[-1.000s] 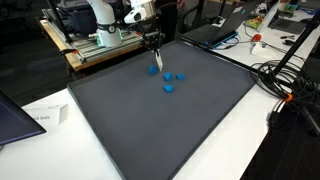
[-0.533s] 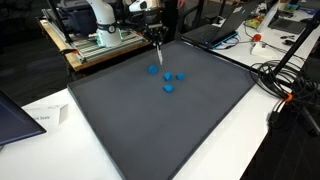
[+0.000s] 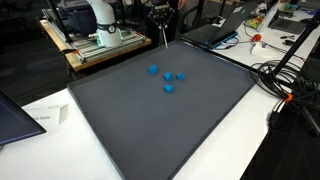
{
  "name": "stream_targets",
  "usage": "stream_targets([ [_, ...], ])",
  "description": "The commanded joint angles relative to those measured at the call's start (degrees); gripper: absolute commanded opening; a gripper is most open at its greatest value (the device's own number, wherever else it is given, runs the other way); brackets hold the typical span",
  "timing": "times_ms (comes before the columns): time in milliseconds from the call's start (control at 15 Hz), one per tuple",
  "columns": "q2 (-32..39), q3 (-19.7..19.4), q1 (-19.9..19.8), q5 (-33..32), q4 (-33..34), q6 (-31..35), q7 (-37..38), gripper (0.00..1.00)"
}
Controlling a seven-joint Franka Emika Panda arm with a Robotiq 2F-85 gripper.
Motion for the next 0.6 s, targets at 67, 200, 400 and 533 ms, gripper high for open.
stream_targets([
  [67,-2.23,2.66,0.04,-2.18,3.54,-9.27,3.35,0.01],
  [200,-1.53,3.48,0.11,-3.29,6.0,-13.77,3.4,0.01],
  [400,-0.25,3.8,1.02,-3.72,9.96,-20.71,2.09,0.01],
  [533,0.18,3.76,2.0,-3.15,12.49,-24.85,0.9,0.01],
])
